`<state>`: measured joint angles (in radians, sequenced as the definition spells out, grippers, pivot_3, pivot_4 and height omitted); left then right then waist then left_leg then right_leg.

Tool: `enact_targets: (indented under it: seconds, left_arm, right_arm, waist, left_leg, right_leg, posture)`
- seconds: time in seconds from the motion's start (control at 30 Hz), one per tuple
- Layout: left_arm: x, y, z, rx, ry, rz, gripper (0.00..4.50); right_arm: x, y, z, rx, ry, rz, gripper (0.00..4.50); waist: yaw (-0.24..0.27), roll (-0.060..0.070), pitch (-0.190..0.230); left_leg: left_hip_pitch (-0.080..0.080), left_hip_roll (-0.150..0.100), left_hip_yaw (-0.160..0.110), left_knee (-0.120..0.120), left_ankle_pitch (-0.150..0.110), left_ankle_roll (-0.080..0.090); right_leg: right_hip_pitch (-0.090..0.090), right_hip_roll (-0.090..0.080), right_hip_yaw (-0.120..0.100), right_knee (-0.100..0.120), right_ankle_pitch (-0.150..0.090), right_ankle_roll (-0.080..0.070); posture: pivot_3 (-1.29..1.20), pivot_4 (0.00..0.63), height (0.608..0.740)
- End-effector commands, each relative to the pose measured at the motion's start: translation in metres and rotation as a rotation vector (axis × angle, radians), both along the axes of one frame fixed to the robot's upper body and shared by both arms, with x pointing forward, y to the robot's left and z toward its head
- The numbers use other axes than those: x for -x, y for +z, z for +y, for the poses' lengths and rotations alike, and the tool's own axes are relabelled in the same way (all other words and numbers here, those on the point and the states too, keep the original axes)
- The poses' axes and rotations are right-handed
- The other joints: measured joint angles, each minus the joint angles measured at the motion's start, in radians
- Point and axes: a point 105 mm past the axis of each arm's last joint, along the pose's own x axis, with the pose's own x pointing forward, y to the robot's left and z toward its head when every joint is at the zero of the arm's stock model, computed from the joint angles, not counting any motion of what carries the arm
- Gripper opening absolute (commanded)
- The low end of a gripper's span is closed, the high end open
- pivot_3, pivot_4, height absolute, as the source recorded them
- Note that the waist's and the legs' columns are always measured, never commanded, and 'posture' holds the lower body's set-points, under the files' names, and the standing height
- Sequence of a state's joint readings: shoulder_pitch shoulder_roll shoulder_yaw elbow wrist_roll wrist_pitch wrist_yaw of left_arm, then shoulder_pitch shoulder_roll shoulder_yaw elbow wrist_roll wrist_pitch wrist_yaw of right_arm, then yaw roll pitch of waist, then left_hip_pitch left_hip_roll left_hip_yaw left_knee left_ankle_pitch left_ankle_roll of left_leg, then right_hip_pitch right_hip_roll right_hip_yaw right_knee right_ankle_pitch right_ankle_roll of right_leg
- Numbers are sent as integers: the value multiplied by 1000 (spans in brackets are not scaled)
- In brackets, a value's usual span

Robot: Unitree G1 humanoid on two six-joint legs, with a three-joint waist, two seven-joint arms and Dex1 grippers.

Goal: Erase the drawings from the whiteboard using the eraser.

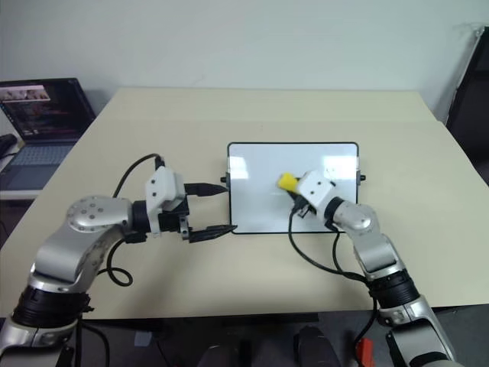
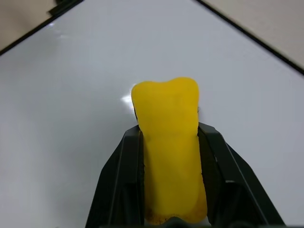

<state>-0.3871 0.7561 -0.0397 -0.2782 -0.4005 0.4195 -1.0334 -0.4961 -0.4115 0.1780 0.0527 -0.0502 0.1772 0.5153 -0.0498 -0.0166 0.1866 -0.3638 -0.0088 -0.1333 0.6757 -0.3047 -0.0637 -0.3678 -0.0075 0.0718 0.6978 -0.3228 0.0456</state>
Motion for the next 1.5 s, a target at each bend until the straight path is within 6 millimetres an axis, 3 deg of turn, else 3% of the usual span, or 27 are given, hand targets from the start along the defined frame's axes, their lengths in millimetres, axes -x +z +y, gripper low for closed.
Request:
enact_targets:
  seconds: [0.03, 0.2, 0.3, 0.4, 0.53, 0.63, 0.73, 0.87, 0.9, 1.0, 1.1, 1.23, 1.5]
  left_arm:
    - [1, 9, -3, 4, -20, -50, 4500]
    - [-1, 9, -4, 3, -26, -51, 4500]
    - [-2, 9, -4, 0, -31, -53, 4500]
    - [-2, 10, -6, -1, -37, -55, 4500]
    - [-2, 10, -8, 1, -44, -57, 4500]
    - [-3, 10, -8, 2, -46, -57, 4500]
    - [-3, 11, -8, 6, -49, -58, 4500]
    - [-6, 17, -5, 14, -38, -70, 4500]
    - [-6, 18, -4, 15, -36, -73, 4500]
    - [-8, 20, -4, 15, -32, -81, 4500]
    - [-8, 21, -4, 18, -33, -86, 4500]
    - [-9, 20, -5, 22, -37, -89, 4500]
    - [-13, 26, -9, 34, -35, -108, 4500]
  right_arm:
    - [-11, -19, -36, 3, -149, 55, 1120]
    - [-4, -26, -32, -6, -120, 74, 1120]
    - [22, -49, -14, 52, 20, 183, 1119]
    - [42, -69, -11, 112, 91, 274, 1119]
    - [50, -76, -12, 138, 103, 305, 1119]
    - [44, -62, -13, 87, 78, 271, 1119]
    - [39, -36, -13, 2, 69, 220, 1119]
    - [51, 35, -10, -181, 155, 140, 1118]
    - [55, 45, -9, -199, 175, 135, 1118]
    - [59, 70, -28, -179, 163, 114, 1118]
    - [45, 101, -60, -230, 45, 6, 1117]
    - [18, 112, -109, -235, -216, -131, 1117]
    - [11, 110, -127, -221, -328, -189, 1117]
  waist:
    - [0, 0, 0]
    - [4, 0, 0]
    - [11, -1, 0]
    - [12, -1, 0]
    - [-1, -1, 0]
    - [-3, -1, 0]
    - [-3, 0, 0]
    - [0, 1, 2]
    - [1, 2, 3]
    - [3, 2, 3]
    - [4, 2, 3]
    - [3, 2, 3]
    - [1, 2, 3]
  left_leg:
    - [0, 0, 0, 0, 0, 0]
    - [0, 0, 0, 0, 0, 1]
    - [0, 0, 0, 0, 0, 1]
    - [0, 0, 0, -2, 0, 1]
    - [0, 1, 0, -2, 0, 1]
    - [1, 1, 0, -2, 1, 1]
    - [0, 1, 0, -2, 1, 1]
    - [-3, 0, 0, -2, 2, 0]
    - [-5, 0, 0, -3, 2, 0]
    - [-8, 0, -2, -8, 2, -1]
    - [-12, 1, -2, -14, 3, -2]
    - [-21, 0, 1, -14, 4, -4]
    - [-22, -1, 2, -13, 4, -3]
  right_leg:
    - [0, 0, 0, 0, 0, 0]
    - [0, 0, 0, 0, 0, 0]
    - [1, 0, 0, 0, 0, 0]
    - [0, -1, 0, -1, 0, 0]
    - [0, -1, 1, -1, 0, 0]
    - [0, -1, 1, -1, 1, 0]
    - [0, -1, 0, -1, 1, 0]
    - [-2, -1, 0, -1, 1, 0]
    - [-5, -1, 0, -1, 1, 0]
    - [-9, -4, -1, -4, 1, 0]
    - [-12, -4, -3, -10, 1, -1]
    - [-21, -6, -3, -12, 1, -1]
    - [-21, -7, -2, -12, 1, -1]
  posture:
    - [0, 150, 740]
    - [0, 150, 740]
    - [0, 150, 740]
    - [0, 150, 740]
    - [0, 150, 740]
    - [0, 150, 740]
    - [0, 150, 740]
    - [0, 150, 740]
    - [0, 150, 740]
    - [0, 150, 740]
    - [0, 150, 740]
    - [0, 150, 740]
    - [0, 150, 740]
